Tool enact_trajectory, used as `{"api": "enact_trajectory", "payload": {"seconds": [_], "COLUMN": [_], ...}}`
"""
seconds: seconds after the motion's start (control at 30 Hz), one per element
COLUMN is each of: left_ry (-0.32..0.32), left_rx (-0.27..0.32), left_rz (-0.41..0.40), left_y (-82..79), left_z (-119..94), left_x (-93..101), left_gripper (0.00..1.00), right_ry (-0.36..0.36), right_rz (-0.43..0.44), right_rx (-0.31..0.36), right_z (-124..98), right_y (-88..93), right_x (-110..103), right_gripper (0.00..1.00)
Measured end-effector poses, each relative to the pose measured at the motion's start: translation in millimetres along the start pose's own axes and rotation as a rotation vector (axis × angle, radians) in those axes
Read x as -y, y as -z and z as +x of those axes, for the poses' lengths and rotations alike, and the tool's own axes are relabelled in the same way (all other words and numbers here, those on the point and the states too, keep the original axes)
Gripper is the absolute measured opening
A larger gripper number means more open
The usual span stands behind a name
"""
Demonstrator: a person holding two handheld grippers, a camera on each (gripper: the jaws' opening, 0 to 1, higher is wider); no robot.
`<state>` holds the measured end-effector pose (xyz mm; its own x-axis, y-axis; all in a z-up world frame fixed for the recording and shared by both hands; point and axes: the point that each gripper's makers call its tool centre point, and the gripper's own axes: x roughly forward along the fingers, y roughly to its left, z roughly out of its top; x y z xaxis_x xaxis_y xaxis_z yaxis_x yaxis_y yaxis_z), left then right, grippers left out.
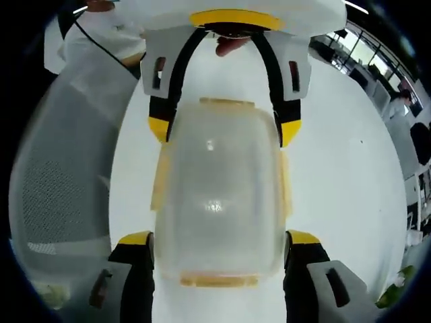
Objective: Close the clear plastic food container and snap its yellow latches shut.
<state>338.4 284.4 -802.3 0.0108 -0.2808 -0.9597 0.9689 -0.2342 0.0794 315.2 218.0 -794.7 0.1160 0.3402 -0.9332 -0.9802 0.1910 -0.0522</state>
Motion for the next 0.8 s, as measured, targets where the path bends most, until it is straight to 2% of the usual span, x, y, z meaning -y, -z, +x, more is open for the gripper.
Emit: {"api": "enact_trajectory", "payload": {"seconds": [0.13,0.23,0.33,0.63,0.8], "left_ry": [-0.032,-0.036,-0.040,-0.047,-0.054], "left_rx": [-0.011,-0.018,-0.021,0.015,0.009], "left_rz": [-0.048,-0.087,-0.107,-0.127,-0.142], "left_y": [-0.2,0.0,-0.9,-1.8,-1.3], "left_z": [1.8,1.7,2.0,1.8,1.6], "left_x": [-1.7,0.7,1.4,1.0,3.4], "left_gripper": [0.84,0.84,0.83,0.83,0.83], "right_ry": [-0.004,-0.028,-0.039,-0.042,-0.038], "right_rz": [-0.027,-0.061,-0.088,-0.096,-0.111], "right_rx": [-0.001,0.022,0.016,0.020,0.031], "right_z": [0.3,-0.4,0.5,0.1,0.3], "right_y": [1.3,1.6,2.4,2.6,2.4], "right_x": [3.6,5.1,6.1,7.4,6.2], "right_gripper": [0.79,0.79,0.78,0.78,0.78]}}
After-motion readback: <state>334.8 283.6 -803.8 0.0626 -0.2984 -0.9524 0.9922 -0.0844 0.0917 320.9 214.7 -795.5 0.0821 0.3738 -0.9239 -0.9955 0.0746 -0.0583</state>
